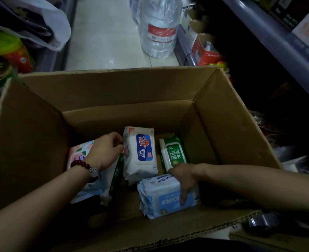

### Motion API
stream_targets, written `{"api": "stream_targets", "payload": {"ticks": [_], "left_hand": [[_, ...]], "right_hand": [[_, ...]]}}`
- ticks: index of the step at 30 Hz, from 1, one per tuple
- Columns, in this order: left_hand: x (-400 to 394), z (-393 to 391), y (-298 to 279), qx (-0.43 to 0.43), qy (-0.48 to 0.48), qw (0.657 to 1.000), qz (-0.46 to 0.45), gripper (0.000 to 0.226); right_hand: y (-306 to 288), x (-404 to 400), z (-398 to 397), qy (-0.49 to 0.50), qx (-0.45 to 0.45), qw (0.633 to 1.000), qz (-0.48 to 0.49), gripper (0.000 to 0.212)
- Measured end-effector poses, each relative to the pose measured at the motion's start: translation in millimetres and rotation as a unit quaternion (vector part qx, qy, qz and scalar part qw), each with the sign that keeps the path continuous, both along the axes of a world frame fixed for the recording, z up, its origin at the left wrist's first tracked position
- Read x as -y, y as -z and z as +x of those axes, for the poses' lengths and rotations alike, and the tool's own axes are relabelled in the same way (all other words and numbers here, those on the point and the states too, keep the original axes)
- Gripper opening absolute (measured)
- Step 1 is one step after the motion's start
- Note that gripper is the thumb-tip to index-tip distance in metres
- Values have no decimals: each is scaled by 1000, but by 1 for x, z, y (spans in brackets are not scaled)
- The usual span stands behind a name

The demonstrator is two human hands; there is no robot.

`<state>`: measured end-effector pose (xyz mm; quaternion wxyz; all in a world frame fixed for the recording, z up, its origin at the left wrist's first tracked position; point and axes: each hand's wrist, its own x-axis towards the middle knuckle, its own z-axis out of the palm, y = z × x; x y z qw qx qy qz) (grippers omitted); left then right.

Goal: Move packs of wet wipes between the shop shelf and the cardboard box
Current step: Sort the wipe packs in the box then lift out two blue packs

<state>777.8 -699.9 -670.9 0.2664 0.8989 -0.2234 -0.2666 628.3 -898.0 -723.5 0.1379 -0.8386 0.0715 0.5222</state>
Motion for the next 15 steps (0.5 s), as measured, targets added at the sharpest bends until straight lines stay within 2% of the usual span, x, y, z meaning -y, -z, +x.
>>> {"api": "stream_targets", "payload": {"ticks": [3, 8, 10, 12, 14, 15], "left_hand": [[-1, 3, -1, -6, -1, 1000, 8, 25], [-5, 9, -3, -7, -26, 1000, 13, 26], [-7, 12, -4, -10, -49, 999, 18, 25], [-9, 13, -2, -18, -73, 997, 27, 23], [-10, 9, -4, -10, -78, 996, 42, 20], [-9, 4, -5, 2, -71, 996, 48, 19]], "right_hand": [[-15, -2, 4, -20, 17, 999, 18, 80], [-74, 5, 23, 8, 55, 996, 77, 74], [-103, 11, 22, 79, 85, 987, 109, 71], [-126, 16, 15, 162, 157, 967, 116, 67], [-137, 18, 4, 257, 258, 925, 106, 67], [-140, 18, 0, 325, 297, 890, 121, 65]]}}
